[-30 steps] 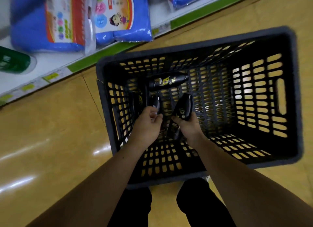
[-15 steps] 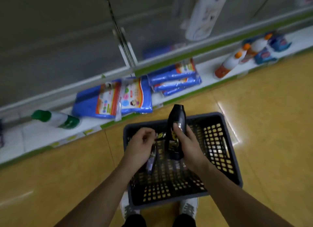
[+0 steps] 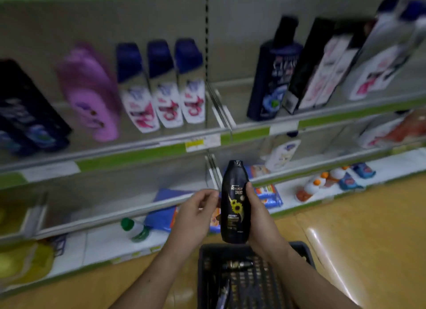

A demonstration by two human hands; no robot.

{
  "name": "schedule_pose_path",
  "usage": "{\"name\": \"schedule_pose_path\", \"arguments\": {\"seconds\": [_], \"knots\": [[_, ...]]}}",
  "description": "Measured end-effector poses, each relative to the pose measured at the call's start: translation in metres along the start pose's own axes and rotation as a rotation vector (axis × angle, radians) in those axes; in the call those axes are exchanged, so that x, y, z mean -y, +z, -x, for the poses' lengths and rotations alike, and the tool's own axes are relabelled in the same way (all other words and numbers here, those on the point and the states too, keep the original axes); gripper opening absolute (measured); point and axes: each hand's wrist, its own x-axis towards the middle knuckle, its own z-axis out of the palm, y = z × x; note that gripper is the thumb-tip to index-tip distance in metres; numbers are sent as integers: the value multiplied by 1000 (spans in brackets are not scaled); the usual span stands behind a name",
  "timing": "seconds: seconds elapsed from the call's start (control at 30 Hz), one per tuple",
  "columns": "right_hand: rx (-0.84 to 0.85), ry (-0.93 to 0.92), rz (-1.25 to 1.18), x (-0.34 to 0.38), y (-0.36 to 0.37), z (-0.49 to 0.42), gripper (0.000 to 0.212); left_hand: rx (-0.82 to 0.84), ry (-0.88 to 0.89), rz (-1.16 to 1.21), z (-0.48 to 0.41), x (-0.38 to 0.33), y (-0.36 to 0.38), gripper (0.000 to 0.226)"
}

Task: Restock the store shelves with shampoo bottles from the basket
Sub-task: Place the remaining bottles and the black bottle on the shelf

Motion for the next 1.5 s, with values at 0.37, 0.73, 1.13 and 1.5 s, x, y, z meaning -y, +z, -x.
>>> {"name": "schedule_pose_path", "arguments": {"seconds": [0.37,0.73,1.13,1.5], "knots": [[299,-50,50,64,139,25,56,-209,119,146,37,-112,-99,23],[579,-7,89,70,261,62,52,-402,128,275,95,-162,-200,38],[665,-293,311,33,432,95,60,-454,285,76,144,-173,-350,39],[750,-593,326,78,531,87,29,-338,289,244,113,-220,-428,49]]}}
